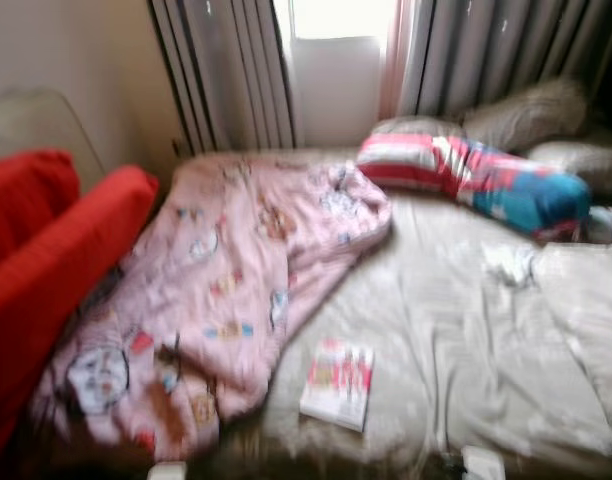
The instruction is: Clean up the room
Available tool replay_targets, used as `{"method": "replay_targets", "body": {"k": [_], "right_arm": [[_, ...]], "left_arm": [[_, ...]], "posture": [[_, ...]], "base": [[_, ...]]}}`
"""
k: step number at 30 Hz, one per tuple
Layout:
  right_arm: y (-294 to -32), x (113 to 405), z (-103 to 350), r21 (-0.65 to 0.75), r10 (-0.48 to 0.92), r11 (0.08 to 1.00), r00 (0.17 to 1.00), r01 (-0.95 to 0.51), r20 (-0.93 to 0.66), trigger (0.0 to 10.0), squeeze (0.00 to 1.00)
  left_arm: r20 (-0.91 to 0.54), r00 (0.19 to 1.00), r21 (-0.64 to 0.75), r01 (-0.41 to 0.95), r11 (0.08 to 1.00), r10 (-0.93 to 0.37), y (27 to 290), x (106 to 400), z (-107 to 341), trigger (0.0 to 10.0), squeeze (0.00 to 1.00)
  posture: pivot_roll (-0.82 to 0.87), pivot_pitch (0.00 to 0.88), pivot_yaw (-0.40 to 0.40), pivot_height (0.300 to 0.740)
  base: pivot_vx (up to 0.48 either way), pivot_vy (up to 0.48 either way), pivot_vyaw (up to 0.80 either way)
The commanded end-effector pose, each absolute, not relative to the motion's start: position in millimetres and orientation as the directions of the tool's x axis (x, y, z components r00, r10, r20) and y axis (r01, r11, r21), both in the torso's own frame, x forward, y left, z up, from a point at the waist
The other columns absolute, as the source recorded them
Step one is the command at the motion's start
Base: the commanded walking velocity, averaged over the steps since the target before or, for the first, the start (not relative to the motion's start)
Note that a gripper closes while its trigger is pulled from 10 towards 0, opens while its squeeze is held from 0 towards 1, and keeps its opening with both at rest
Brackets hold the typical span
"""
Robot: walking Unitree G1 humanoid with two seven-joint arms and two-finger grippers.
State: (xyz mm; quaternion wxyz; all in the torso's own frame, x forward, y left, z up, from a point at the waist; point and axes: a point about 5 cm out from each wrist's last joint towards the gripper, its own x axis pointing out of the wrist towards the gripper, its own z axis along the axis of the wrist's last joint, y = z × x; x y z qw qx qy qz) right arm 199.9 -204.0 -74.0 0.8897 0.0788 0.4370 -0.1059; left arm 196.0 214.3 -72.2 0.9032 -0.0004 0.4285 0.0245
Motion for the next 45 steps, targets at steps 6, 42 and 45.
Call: {"method": "replay_targets", "body": {"k": [6, 42, 45], "right_arm": [[-197.3, 201.6, -74.1, 0.059, -0.099, 0.970, 0.600, 0.238, -0.794, 10.0, 0.00], [-197.8, 198.5, -75.6, 0.061, -0.104, 0.967, 0.598, 0.249, -0.795, 10.0, 0.00], [-197.7, 198.4, -75.6, 0.062, -0.105, 0.966, 0.598, 0.251, -0.795, 10.0, 0.00]], "left_arm": [[-0.794, 0.603, 0.047, -0.053, 0.997, 0.069, 223.8, 185.5, -75.8, 10.0, 0.00], [-0.800, 0.598, 0.049, -0.021, 0.999, 0.052, 221.7, 184.2, -76.8, 10.0, 0.00], [-0.800, 0.598, 0.050, -0.019, 0.999, 0.052, 221.8, 184.2, -76.8, 10.0, 0.00]], "posture": [[-0.01, 0.000, 0.043, 0.740], [-0.04, 0.000, 0.039, 0.740], [-0.04, 0.000, 0.039, 0.740]], "base": [[0.000, -0.342, 0.00], [0.000, -0.343, 0.00], [0.000, -0.341, 0.00]]}}
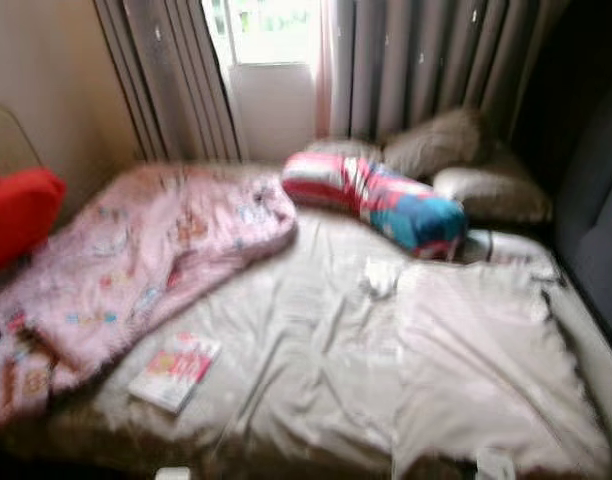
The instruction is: Clean up the room
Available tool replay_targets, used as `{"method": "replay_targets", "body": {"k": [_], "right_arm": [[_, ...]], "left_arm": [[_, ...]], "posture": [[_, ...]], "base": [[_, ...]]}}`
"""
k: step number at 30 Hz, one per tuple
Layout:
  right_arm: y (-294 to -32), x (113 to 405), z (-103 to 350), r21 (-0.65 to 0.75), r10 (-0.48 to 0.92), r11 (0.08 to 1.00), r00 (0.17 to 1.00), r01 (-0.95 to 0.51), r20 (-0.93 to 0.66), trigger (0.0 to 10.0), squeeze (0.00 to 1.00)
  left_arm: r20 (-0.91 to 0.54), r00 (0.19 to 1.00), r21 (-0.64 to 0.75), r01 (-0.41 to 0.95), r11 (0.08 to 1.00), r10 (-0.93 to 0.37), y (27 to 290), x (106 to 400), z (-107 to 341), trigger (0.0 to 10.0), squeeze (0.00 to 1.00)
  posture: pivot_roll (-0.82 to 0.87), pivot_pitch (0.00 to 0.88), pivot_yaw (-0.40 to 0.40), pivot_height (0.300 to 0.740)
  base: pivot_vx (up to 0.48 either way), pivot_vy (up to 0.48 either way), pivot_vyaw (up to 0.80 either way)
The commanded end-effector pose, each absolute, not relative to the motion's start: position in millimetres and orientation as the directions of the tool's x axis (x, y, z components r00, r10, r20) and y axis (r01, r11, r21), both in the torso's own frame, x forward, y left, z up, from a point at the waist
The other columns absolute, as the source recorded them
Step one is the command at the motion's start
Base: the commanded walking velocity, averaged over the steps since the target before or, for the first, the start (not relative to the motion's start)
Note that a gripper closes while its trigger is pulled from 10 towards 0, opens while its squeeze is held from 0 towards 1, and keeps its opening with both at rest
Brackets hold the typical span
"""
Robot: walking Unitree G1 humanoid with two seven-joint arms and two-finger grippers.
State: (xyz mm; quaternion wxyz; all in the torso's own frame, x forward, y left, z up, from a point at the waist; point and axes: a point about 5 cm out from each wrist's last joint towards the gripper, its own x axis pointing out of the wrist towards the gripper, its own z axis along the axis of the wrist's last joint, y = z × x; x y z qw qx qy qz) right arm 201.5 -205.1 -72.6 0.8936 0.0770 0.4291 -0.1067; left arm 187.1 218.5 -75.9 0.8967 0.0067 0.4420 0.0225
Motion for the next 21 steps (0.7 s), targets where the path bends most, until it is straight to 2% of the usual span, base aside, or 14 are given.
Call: {"method": "replay_targets", "body": {"k": [1, 7, 13, 18, 21], "right_arm": [[-197.7, 198.5, -75.6, 0.061, -0.105, 0.966, 0.597, 0.251, -0.795, 10.0, 0.00], [-197.6, 198.4, -75.8, 0.066, -0.105, 0.963, 0.594, 0.260, -0.798, 10.0, 0.00], [-197.6, 198.8, -75.6, 0.069, -0.104, 0.963, 0.595, 0.261, -0.797, 10.0, 0.00], [-197.9, 199.0, -75.4, 0.072, -0.104, 0.962, 0.597, 0.263, -0.796, 10.0, 0.00], [-198.2, 200.3, -74.3, 0.080, -0.108, 0.959, 0.611, 0.271, -0.784, 10.0, 0.00]], "left_arm": [[-0.800, 0.598, 0.050, -0.018, 0.999, 0.051, 221.8, 184.4, -76.7, 10.0, 0.00], [-0.799, 0.599, 0.048, -0.022, 0.999, 0.052, 222.0, 184.7, -76.5, 10.0, 0.00], [-0.799, 0.599, 0.049, -0.026, 0.998, 0.055, 222.4, 184.8, -76.4, 10.0, 0.00], [-0.792, 0.608, 0.032, -0.040, 0.999, 0.050, 221.6, 185.4, -76.0, 10.0, 0.00], [-0.781, 0.623, 0.028, -0.050, 0.998, 0.053, 221.6, 186.8, -75.0, 10.0, 0.00]], "posture": [[-0.04, 0.000, 0.040, 0.740], [-0.04, 0.000, 0.040, 0.740], [-0.04, 0.000, 0.040, 0.740], [-0.04, 0.000, 0.039, 0.740], [-0.05, 0.000, 0.039, 0.740]], "base": [[0.000, -0.345, 0.00], [0.000, -0.341, 0.00], [0.000, -0.344, -0.75], [0.000, 0.000, -0.77], [0.000, 0.000, -0.17]]}}
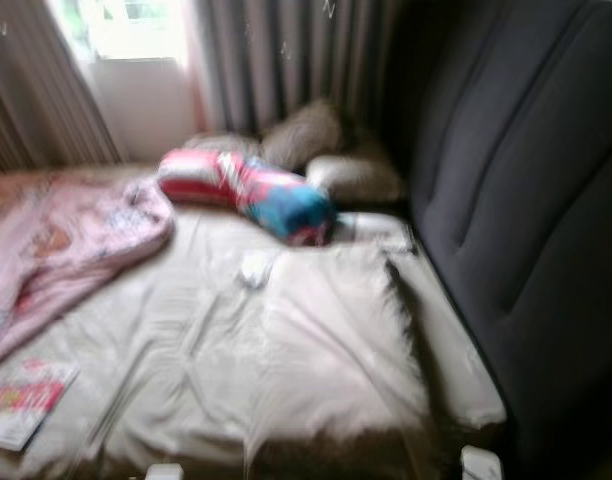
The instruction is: Clean up the room
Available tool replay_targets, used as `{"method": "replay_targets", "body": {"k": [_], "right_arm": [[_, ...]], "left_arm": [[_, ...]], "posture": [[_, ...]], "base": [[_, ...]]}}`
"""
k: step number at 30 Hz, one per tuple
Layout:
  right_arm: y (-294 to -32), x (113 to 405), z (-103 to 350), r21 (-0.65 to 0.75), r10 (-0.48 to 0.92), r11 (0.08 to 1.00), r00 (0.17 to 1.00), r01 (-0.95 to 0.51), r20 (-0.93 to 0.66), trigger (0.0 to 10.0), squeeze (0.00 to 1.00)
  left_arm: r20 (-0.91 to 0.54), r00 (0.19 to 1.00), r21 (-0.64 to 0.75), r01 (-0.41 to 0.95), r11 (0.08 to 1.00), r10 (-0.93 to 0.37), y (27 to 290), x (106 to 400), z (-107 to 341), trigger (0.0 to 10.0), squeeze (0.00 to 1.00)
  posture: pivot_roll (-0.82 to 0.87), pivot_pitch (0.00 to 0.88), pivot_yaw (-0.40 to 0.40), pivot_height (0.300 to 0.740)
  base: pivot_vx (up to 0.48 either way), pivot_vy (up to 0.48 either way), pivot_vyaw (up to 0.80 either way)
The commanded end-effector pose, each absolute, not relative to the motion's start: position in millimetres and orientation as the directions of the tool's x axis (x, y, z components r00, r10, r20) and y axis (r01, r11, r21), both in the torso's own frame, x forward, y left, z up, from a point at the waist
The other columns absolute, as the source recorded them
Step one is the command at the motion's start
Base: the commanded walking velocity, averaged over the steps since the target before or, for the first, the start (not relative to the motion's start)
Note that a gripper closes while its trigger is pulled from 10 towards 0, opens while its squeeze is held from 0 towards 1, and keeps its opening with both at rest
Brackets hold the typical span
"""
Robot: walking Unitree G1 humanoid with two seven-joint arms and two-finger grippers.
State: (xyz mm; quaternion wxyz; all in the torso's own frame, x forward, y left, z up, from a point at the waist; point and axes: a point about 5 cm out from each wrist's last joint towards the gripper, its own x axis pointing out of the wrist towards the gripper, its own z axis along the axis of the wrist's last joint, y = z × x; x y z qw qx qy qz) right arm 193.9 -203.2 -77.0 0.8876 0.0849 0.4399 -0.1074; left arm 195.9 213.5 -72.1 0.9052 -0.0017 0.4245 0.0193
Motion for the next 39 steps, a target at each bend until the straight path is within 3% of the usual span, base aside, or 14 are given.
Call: {"method": "replay_targets", "body": {"k": [1, 9, 14, 17, 20, 31, 39], "right_arm": [[-198, 201, -74, 0.084, -0.110, 0.957, 0.616, 0.277, -0.780, 10.0, 0.00], [-201, 206, -70, 0.104, -0.128, 0.949, 0.666, 0.296, -0.735, 10.0, 0.00], [-203, 212, -62, 0.111, -0.134, 0.957, 0.746, 0.269, -0.652, 10.0, 0.00], [-204, 214, -59, 0.110, -0.132, 0.961, 0.770, 0.254, -0.624, 10.0, 0.00], [-214, 264, -15, 0.121, -0.139, 0.972, 0.907, 0.202, -0.397, 10.0, 0.00], [-201, 275, 18, 0.137, -0.088, 0.985, 0.989, 0.104, -0.119, 10.0, 0.00], [-191, 264, 19, 0.119, -0.030, 0.992, 0.996, 0.040, -0.088, 10.0, 0.00]], "left_arm": [[-0.777, 0.627, 0.027, -0.053, 0.998, 0.054, 222, 187, -75, 10.0, 0.00], [-0.734, 0.674, 0.015, -0.102, 0.995, 0.081, 221, 191, -71, 10.0, 0.00], [-0.457, 0.878, 0.089, -0.111, 0.990, 0.140, 227, 252, -22, 10.0, 0.00], [-0.352, 0.927, 0.097, -0.102, 0.990, 0.130, 231, 261, -8, 10.0, 0.00], [-0.226, 0.965, 0.063, -0.122, 0.991, 0.133, 234, 272, 11, 10.0, 0.00], [-0.002, 1.000, 0.068, -0.004, 0.998, 0.004, 211, 273, 41, 10.0, 0.00], [0.047, 0.998, 0.069, 0.036, 0.997, -0.039, 204, 267, 53, 10.0, 0.00]], "posture": [[-0.05, 0.000, 0.038, 0.740], [-0.05, 0.000, 0.027, 0.740], [-0.05, 0.000, 0.013, 0.740], [-0.05, 0.000, 0.010, 0.740], [-0.04, 0.000, 0.003, 0.740], [-0.06, 0.000, -0.001, 0.740], [-0.07, 0.004, 0.002, 0.740]], "base": [[0.000, 0.000, 0.00], [0.000, 0.000, 0.00], [0.000, 0.000, 0.00], [0.000, 0.000, 0.00], [0.000, 0.000, 0.00], [0.000, 0.000, 0.00], [0.000, 0.000, 0.00]]}}
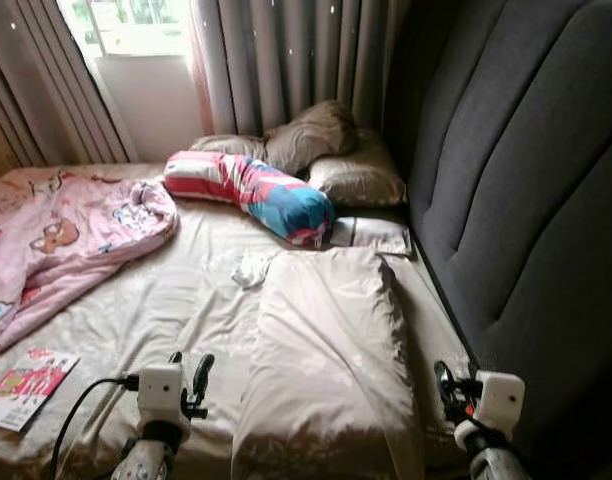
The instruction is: Clean up the room
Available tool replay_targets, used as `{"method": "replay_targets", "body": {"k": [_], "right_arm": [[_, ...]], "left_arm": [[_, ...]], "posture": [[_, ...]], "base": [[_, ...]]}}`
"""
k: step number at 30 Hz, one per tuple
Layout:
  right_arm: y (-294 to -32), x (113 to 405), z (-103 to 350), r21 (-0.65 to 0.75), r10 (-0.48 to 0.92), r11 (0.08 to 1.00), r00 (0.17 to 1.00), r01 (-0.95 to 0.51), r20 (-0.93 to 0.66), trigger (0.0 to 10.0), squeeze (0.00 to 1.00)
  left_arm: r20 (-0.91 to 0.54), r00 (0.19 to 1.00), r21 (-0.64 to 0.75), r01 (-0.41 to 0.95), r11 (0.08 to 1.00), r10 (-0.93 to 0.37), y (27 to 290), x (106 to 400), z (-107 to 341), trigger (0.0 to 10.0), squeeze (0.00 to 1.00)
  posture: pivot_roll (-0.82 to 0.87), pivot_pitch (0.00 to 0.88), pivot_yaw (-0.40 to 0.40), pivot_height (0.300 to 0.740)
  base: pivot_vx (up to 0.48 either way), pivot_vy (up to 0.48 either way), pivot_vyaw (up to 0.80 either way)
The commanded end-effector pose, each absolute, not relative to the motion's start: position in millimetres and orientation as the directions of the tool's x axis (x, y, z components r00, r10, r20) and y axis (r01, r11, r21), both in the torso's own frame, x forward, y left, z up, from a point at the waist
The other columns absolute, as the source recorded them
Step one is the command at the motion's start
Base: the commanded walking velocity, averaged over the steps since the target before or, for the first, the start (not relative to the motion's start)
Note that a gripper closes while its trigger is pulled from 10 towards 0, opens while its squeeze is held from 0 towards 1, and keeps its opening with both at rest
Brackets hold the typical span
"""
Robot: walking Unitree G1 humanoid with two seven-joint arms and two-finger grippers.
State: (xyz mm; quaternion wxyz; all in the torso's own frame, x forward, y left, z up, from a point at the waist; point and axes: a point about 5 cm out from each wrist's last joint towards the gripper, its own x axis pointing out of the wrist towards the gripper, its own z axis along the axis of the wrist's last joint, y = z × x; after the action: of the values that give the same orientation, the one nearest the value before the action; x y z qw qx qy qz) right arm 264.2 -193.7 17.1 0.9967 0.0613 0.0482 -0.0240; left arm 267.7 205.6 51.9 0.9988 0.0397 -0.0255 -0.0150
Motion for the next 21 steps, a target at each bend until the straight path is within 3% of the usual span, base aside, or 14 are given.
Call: {"method": "replay_targets", "body": {"k": [1, 12, 21], "right_arm": [[-188, 264, 19, 0.119, -0.019, 0.992, 0.996, 0.029, -0.083, 10.0, 0.00], [-179, 279, 34, 0.112, -0.001, 0.994, 0.999, 0.006, -0.042, 10.0, 0.00], [-189, 286, 43, 0.077, -0.001, 0.997, 1.000, 0.004, -0.031, 10.0, 0.00]], "left_arm": [[0.047, 0.998, 0.069, 0.046, 0.997, -0.049, 202, 269, 55, 10.0, 0.00], [0.041, 0.994, 0.053, 0.100, 0.994, -0.103, 194, 288, 67, 10.0, 0.00], [0.043, 0.993, 0.029, 0.109, 0.994, -0.110, 182, 300, 71, 10.0, 0.00]], "posture": [[-0.07, 0.004, 0.003, 0.740], [-0.08, 0.002, 0.025, 0.740], [-0.12, 0.000, 0.018, 0.740]], "base": [[0.000, 0.000, 0.00], [0.000, 0.000, 0.00], [0.000, 0.000, 0.00]]}}
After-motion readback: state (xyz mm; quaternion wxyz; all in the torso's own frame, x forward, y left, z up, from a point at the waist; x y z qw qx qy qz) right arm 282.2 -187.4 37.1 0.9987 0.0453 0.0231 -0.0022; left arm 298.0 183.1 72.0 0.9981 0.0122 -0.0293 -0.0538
